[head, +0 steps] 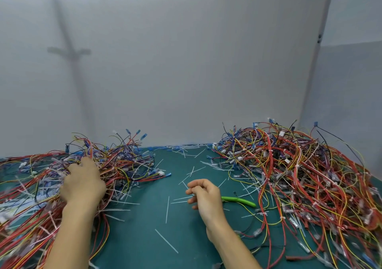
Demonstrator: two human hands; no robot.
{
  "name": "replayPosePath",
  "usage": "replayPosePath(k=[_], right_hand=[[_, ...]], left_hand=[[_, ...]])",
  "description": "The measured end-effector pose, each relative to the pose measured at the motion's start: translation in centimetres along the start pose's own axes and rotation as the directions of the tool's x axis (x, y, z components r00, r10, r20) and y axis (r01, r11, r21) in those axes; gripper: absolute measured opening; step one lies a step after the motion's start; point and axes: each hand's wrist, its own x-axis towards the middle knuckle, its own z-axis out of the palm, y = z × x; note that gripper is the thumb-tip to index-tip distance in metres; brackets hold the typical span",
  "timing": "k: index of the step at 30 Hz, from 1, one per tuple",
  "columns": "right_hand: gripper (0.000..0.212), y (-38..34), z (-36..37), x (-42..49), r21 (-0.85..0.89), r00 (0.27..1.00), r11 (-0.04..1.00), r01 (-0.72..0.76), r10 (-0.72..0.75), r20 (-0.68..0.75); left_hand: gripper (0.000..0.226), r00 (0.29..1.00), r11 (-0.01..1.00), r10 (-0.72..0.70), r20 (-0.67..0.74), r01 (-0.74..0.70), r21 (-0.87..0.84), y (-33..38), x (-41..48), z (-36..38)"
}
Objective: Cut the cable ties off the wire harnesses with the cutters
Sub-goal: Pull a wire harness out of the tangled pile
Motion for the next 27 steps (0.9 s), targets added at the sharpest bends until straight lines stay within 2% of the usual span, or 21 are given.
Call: replayPosePath(k=[4, 11, 15, 17, 20, 21, 23, 25, 27], right_hand=[[0.023, 0.0, 0.2, 0.0, -0.004, 1.0, 1.0, -0.004, 0.004, -0.007], [0.024, -0.2, 0.1, -0.1, 0.006, 1.0, 1.0, 0.0, 0.0, -0.009], [0.024, -0.3, 0.0, -0.1, 0.011, 1.0, 1.0, -0.001, 0.002, -0.013], [0.023, -0.2, 0.0, -0.1, 0.011, 1.0, 1.0, -0.004, 0.004, -0.012], [0.023, -0.2, 0.1, 0.0, 0.012, 1.0, 1.0, -0.005, 0.005, -0.014], [0.023, -0.2, 0.1, 0.0, 0.01, 1.0, 1.0, -0.007, 0.007, -0.013], [0.023, -0.1, 0.1, 0.0, 0.007, 1.0, 1.0, -0.012, 0.012, -0.012], [0.023, -0.1, 0.1, 0.0, 0.004, 1.0, 1.0, -0.013, 0.013, -0.012], [0.023, -0.2, 0.0, 0.0, 0.003, 1.0, 1.0, -0.014, 0.014, -0.01]], left_hand=[[0.017, 0.995, 0.988, 0.092, -0.037, -0.086, 0.127, 0.2, -0.1, -0.6], [0.017, 0.965, 0.982, 0.184, -0.184, -0.173, 0.073, 1.2, -0.7, -1.3], [0.024, 0.981, 0.946, 0.188, -0.041, -0.17, 0.276, 1.9, -0.6, -1.8], [0.024, 0.981, 0.94, 0.193, -0.018, -0.179, 0.292, 2.1, -0.5, -1.7], [0.021, 0.962, 0.94, 0.269, -0.057, -0.249, 0.235, 2.5, -0.8, -1.9], [0.019, 0.949, 0.927, 0.314, -0.037, -0.298, 0.227, 2.8, -1.1, -2.0], [0.02, 0.911, 0.891, 0.4, 0.099, -0.412, 0.189, 3.5, -1.6, -2.0], [0.018, 0.831, 0.851, 0.48, 0.283, -0.519, 0.081, 4.1, -2.0, -1.7], [0.015, 0.763, 0.817, 0.532, 0.366, -0.576, 0.013, 4.5, -2.3, -1.2]])
